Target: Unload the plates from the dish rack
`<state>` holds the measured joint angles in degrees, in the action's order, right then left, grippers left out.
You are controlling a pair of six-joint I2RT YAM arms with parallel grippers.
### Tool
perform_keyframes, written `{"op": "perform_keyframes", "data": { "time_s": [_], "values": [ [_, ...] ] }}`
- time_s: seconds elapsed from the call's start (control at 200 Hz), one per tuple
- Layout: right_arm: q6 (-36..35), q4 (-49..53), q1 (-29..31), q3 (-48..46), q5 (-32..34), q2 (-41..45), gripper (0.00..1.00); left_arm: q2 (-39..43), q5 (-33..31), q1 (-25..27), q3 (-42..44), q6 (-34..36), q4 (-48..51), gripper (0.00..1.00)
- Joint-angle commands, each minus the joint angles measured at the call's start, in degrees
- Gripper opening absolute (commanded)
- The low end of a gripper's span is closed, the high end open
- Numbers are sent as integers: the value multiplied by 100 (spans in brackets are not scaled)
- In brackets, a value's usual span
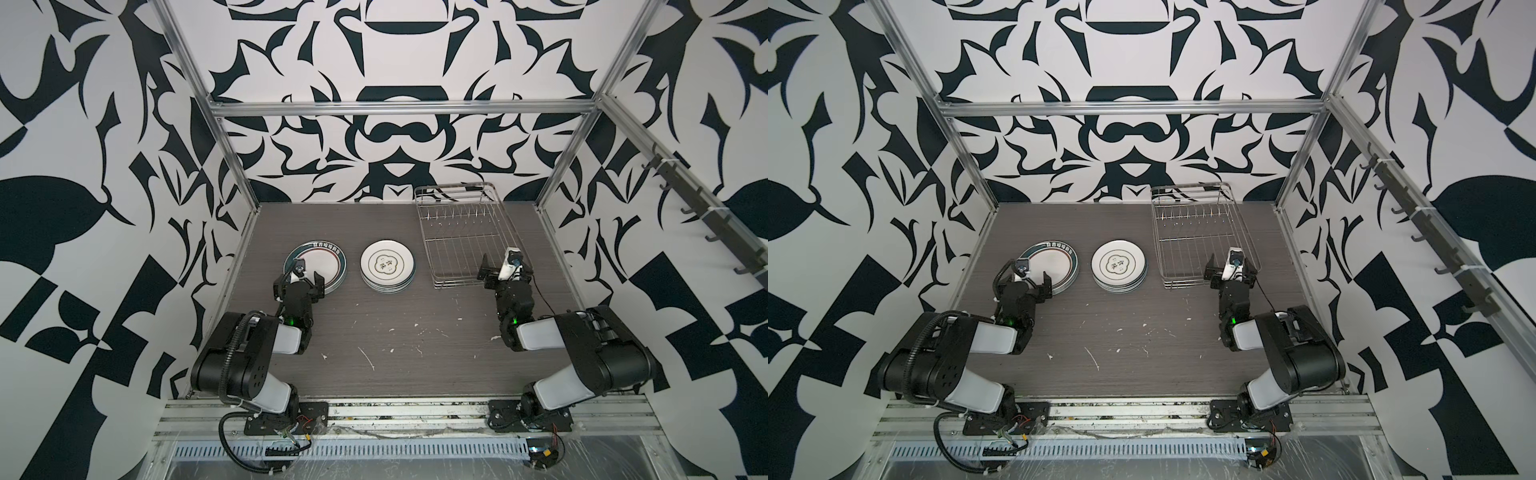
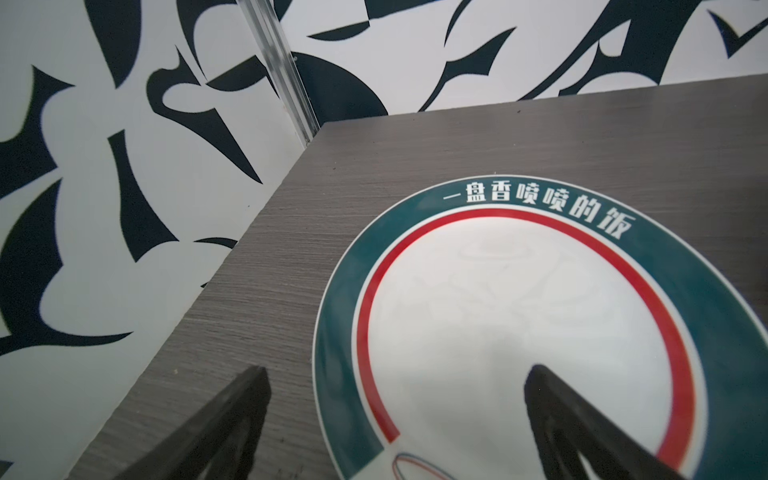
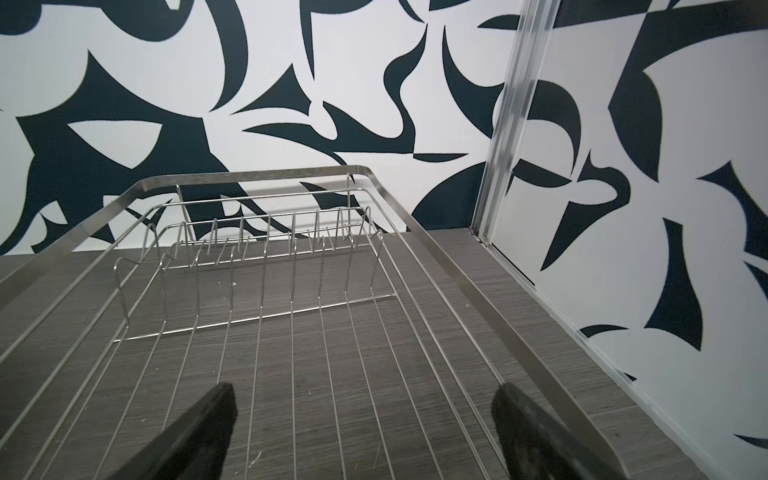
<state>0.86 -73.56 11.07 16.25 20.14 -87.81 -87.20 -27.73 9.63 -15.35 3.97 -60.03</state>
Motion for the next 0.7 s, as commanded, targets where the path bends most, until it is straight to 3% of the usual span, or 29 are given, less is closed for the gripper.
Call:
{"op": "perform_keyframes", "data": {
  "time_s": [0.0, 0.07, 0.34, 0.45, 0.56, 0.695],
  "values": [
    [-257, 1224, -64, 43, 312, -198, 100, -104, -83, -114, 9, -133, -693, 99],
    [-105, 1446, -69, 218, 781, -263, 100, -84, -71, -130, -7, -157, -624, 99],
    [-85, 1555, -76, 246, 780, -237, 100, -83, 29, -169, 26, -188, -655, 99],
    [-86, 1504, -72, 202, 782, -236, 100, -182, 606, -436, 256, -403, -976, 99],
    [-113, 1519, -70, 221, 763, -245, 100, -655, 522, -496, 300, -320, -1737, 99],
    [-113, 1520, -72, 227, 754, -246, 100, -447, 547, -497, 171, -402, -1161, 99]
  ]
}}
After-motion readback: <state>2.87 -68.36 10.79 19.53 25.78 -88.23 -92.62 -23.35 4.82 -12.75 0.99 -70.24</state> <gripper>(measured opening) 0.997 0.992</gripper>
